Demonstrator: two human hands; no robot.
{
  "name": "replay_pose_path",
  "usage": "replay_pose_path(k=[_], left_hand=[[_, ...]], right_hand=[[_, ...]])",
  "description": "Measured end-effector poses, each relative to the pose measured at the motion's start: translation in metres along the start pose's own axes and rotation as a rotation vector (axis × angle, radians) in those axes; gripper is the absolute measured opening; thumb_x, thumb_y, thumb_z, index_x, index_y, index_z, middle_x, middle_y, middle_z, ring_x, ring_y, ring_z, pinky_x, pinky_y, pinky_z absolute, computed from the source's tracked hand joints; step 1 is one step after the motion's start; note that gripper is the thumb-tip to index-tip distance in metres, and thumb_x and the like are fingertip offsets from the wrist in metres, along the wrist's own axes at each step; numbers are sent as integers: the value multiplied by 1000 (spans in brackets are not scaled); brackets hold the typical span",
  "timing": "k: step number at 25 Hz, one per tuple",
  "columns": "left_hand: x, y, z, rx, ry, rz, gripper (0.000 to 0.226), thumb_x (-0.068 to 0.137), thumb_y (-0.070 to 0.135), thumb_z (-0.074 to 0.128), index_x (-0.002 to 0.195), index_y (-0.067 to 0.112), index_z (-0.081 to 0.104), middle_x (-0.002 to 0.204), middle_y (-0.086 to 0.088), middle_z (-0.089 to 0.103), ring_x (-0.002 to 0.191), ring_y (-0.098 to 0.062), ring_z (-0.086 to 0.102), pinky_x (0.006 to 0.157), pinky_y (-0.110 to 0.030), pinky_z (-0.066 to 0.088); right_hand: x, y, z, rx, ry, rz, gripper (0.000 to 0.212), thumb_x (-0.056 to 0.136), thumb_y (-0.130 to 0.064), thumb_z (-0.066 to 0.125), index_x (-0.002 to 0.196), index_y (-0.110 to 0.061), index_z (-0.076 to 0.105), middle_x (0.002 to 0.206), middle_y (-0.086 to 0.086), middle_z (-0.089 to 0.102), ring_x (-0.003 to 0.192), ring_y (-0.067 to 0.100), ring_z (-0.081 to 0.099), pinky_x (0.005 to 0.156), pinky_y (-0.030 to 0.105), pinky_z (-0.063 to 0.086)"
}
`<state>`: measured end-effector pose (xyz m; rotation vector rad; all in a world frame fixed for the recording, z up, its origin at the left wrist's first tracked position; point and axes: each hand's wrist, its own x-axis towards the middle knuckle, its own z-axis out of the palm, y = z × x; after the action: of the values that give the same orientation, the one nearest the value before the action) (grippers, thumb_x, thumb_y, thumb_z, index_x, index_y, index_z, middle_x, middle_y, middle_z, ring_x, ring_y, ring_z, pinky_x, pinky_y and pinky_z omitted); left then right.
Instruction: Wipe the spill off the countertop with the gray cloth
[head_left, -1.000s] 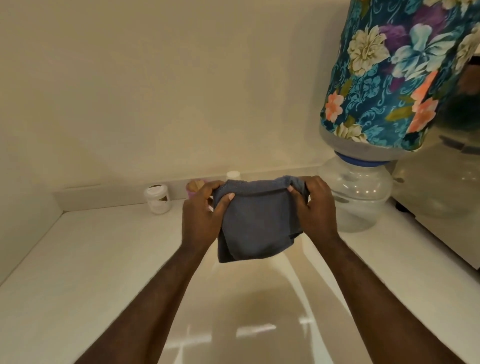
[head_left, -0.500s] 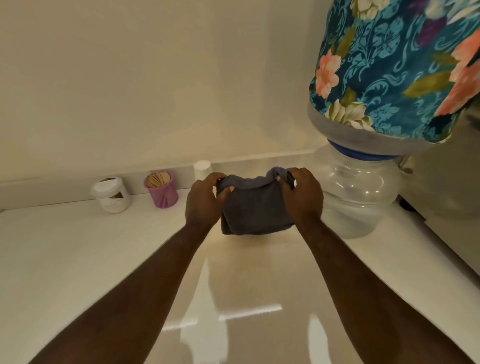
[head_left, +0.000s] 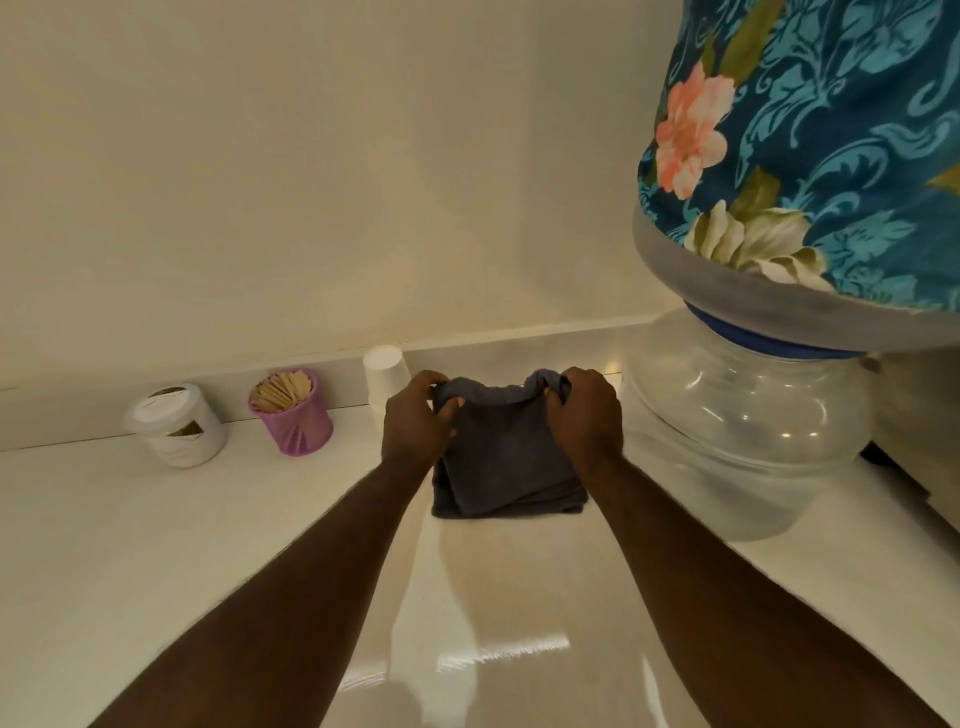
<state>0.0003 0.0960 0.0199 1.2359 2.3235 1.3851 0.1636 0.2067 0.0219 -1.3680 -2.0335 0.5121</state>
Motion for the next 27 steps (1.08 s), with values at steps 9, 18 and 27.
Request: replay_pose_path(k=[9, 18, 27], left_hand=[[-4, -33, 32, 313, -323, 4, 72, 87, 18, 66, 148, 20, 30, 161, -7, 17, 145, -26, 24, 114, -39, 27], [-20, -66, 48, 605, -568, 128, 63, 98, 54, 25, 152, 28, 5, 163, -3, -2, 149, -26, -5, 120, -46, 9], [-23, -54, 32, 576, -563, 104, 62, 98, 53, 22, 152, 26, 7, 163, -5, -1, 149, -26, -3, 119, -44, 3]], right_hand=[[3, 18, 37, 1, -377, -53, 66, 92, -6, 59, 151, -10, 29, 163, 9, 18, 144, 28, 32, 115, 36, 32], [-25, 44, 69, -478, -576, -265, 63, 101, -52, 25, 155, -22, 11, 165, 0, 8, 152, 29, 1, 120, 52, 3], [-23, 18, 54, -456, -521, -323, 62, 103, -48, 26, 155, -18, 9, 166, 6, 5, 152, 29, 2, 122, 48, 4]])
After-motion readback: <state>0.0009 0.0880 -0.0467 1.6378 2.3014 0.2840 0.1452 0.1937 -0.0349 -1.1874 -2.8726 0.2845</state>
